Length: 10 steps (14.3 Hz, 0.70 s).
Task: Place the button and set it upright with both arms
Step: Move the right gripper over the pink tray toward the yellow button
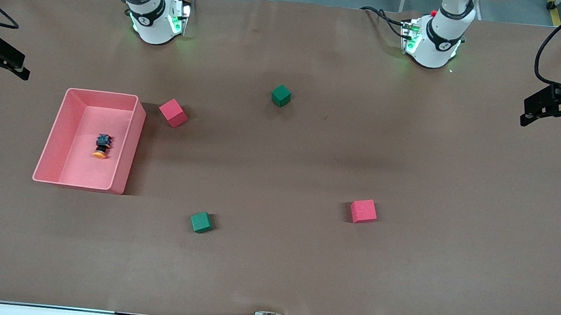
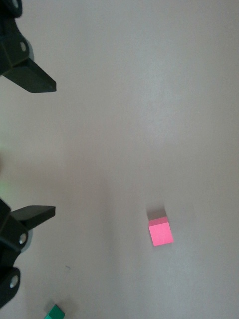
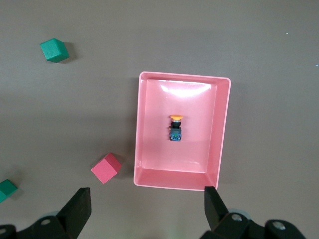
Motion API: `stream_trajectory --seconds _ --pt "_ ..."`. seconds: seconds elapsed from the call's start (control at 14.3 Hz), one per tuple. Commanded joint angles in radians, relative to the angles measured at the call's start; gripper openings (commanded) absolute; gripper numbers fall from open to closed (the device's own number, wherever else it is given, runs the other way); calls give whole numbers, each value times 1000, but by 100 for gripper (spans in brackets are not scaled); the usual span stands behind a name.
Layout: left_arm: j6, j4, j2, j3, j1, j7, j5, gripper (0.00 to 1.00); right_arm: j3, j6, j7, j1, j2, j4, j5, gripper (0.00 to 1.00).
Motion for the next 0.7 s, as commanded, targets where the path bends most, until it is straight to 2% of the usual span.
stream_trajectory --seconds 0.0,0.28,0.49,0.63 --pt "-2 -14 -19 -1 2 -9 0 100 1 42 -9 0 -48 -63 4 100" --pt "1 -12 -16 -2 2 -9 0 100 -1 53 -9 0 -62 -95 4 100" --pt "5 -14 -16 -2 4 -9 0 100 -7 75 -14 -11 -69 -187 4 100" --pt "8 -14 -15 -1 4 -7 0 100 -10 134 -12 -14 -69 -290 -13 100"
